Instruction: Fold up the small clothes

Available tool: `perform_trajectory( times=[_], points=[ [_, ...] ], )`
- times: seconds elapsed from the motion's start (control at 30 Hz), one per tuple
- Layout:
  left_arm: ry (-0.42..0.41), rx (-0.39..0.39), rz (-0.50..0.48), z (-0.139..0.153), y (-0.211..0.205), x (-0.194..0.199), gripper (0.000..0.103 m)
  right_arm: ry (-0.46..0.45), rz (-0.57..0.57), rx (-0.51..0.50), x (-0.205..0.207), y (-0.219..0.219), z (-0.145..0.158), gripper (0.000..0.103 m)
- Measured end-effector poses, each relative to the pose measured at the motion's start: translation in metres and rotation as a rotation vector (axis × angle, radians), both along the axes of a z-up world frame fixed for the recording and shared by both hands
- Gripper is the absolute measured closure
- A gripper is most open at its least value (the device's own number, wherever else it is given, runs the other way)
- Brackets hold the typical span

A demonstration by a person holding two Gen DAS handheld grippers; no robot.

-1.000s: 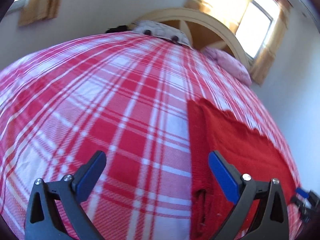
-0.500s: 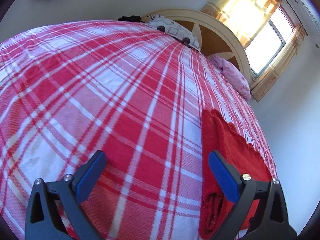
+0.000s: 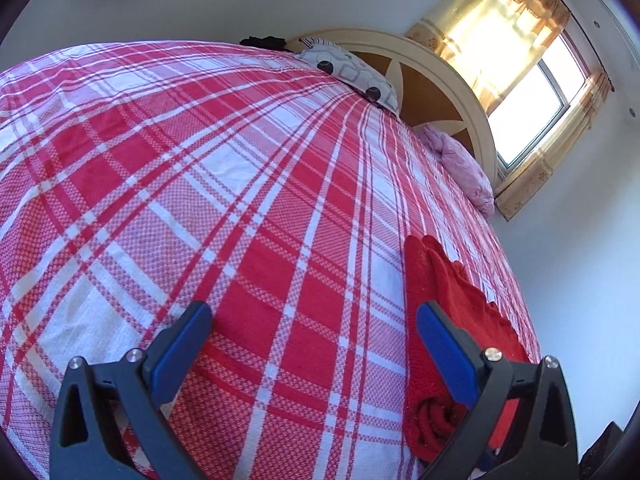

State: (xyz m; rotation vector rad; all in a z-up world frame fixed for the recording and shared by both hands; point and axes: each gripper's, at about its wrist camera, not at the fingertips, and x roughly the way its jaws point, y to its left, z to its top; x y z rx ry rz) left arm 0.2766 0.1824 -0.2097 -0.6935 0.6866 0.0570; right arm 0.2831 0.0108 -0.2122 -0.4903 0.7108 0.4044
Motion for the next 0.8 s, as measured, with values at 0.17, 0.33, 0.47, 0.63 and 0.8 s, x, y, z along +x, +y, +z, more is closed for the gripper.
perform_trajectory(
  times=[0.17, 0.33, 0.47, 0.63, 0.8],
  points=[
    [-0.023, -0.076, -0.185, 0.016, -0.016, 0.026, 0.000, -0.008, 0.004, 0.007, -0.001, 0.001, -0.002, 0.078],
    [0.038, -0.025, -0.292, 0.023, -0.034, 0.080, 0.002, 0.009, 0.003, 0.052, 0.002, -0.005, -0.002, 0.078],
    [0.115, -0.057, -0.352, 0.011, -0.049, 0.115, 0.010, 0.000, 0.004, 0.047, 0.001, -0.003, -0.003, 0.078],
    [0.116, -0.033, -0.410, 0.007, -0.068, 0.129, 0.016, 0.011, 0.005, 0.077, 0.002, -0.007, -0.003, 0.078],
    [0.109, -0.075, -0.431, 0.001, -0.071, 0.137, 0.033, 0.019, 0.007, 0.094, 0.004, -0.008, -0.003, 0.078]
  ],
)
